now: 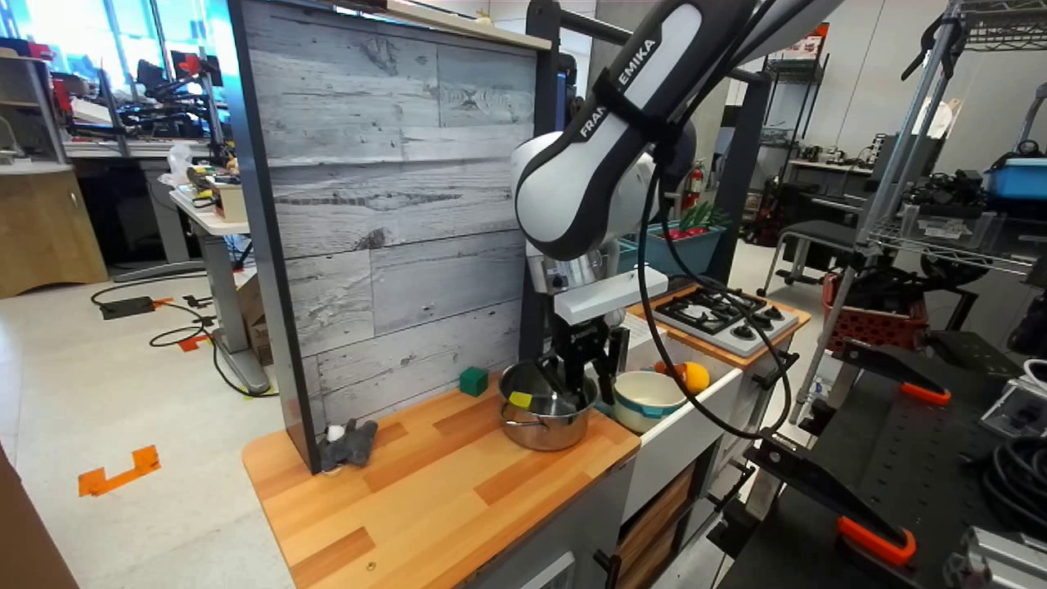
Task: Move the pot
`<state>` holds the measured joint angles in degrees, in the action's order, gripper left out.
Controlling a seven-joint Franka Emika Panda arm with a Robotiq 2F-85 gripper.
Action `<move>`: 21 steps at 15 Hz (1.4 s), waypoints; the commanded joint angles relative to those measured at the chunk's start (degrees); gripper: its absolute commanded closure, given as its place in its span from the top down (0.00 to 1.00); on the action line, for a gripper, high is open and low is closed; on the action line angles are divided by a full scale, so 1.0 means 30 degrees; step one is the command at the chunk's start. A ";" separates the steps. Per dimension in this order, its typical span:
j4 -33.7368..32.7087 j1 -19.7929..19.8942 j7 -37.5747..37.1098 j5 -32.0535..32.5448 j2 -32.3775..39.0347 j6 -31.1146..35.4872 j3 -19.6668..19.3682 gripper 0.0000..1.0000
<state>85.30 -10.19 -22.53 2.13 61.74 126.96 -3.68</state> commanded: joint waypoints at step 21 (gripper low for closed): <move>0.0478 -0.3221 0.0181 0.1502 -0.1633 -0.0342 0.0709 0.02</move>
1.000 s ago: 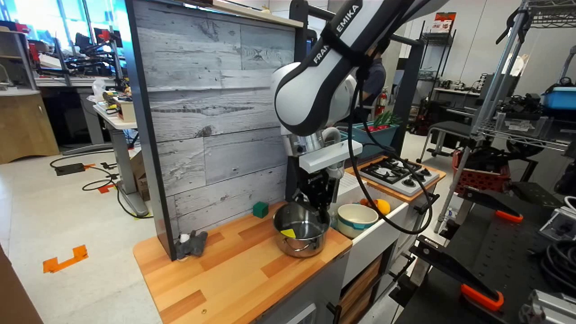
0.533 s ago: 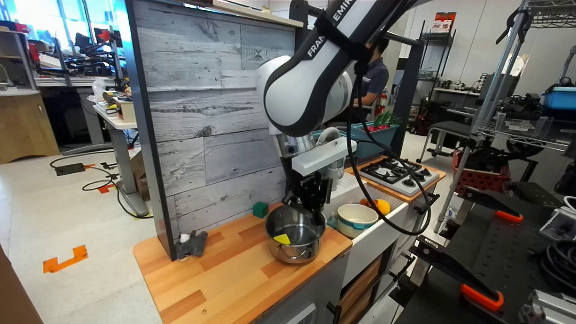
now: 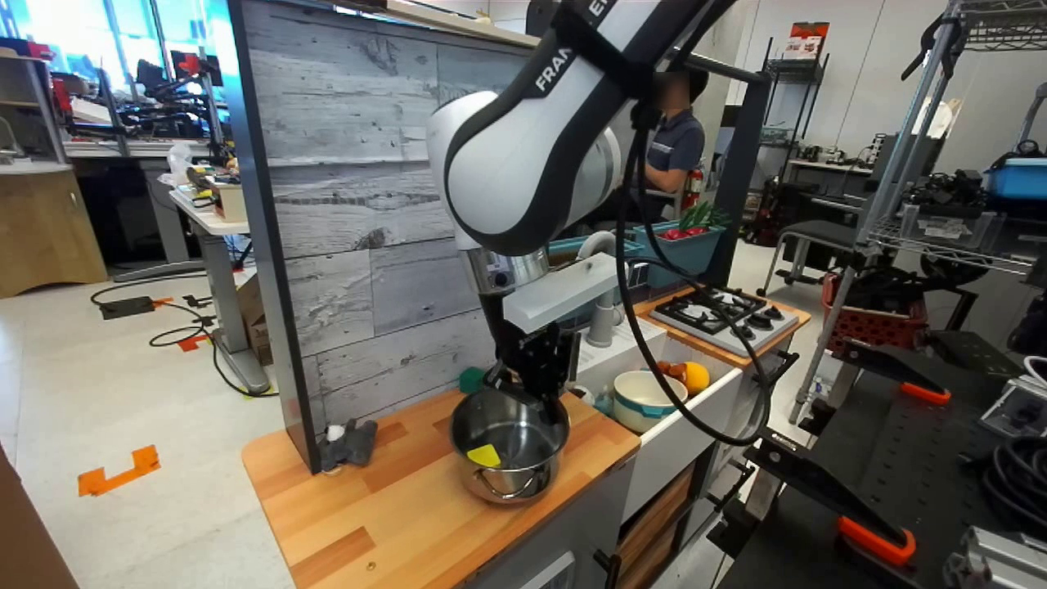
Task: Move the pot
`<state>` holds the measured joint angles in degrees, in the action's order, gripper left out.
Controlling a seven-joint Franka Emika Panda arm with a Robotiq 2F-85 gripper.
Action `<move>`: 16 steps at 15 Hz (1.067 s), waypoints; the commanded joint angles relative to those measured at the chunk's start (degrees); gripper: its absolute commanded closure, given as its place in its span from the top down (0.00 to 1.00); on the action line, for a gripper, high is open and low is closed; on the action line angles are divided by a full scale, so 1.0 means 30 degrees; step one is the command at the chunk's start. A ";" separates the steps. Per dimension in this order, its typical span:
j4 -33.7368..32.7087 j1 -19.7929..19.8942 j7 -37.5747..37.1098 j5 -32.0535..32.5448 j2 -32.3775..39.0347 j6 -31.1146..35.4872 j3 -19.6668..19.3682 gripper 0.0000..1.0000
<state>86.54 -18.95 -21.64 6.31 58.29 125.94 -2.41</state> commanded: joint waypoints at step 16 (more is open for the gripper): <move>-0.5072 -0.0612 -0.1303 -0.0661 0.1579 -0.3588 0.0789 0.60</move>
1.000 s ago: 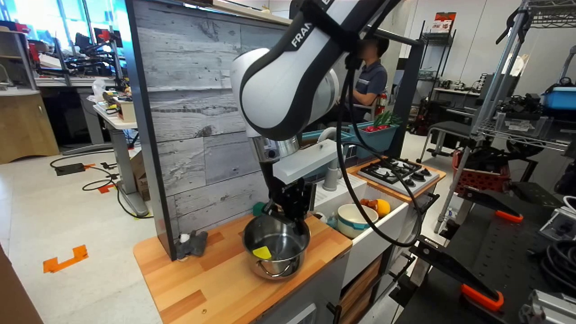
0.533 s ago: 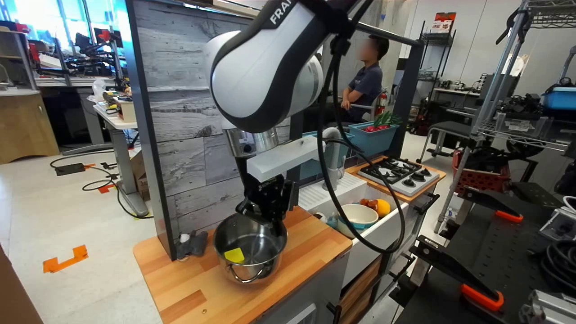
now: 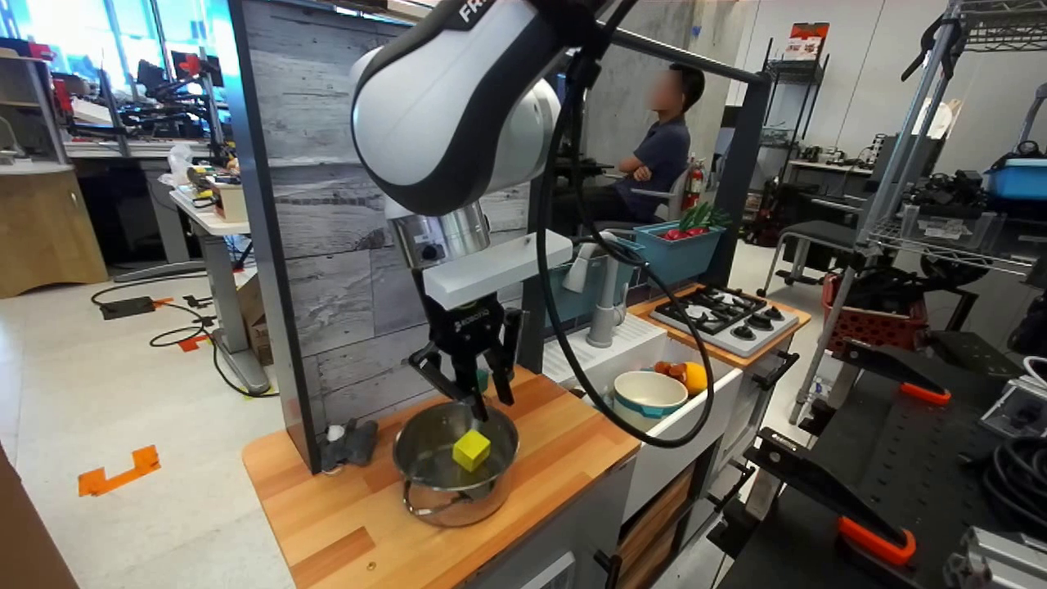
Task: Move the pot
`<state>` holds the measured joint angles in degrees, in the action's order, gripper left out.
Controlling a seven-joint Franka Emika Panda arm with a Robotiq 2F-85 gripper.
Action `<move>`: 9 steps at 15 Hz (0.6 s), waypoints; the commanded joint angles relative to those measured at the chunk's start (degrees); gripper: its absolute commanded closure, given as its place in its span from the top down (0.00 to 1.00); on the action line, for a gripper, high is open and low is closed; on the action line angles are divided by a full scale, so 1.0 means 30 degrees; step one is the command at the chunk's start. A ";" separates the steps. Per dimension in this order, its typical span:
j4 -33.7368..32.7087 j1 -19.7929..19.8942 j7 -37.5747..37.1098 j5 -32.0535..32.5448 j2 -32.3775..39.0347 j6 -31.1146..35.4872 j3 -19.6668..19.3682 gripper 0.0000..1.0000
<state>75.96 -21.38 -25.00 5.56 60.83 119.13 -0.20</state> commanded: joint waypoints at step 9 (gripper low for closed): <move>-0.1648 0.0574 -0.0109 -0.0326 0.0785 -0.1655 -0.0075 1.00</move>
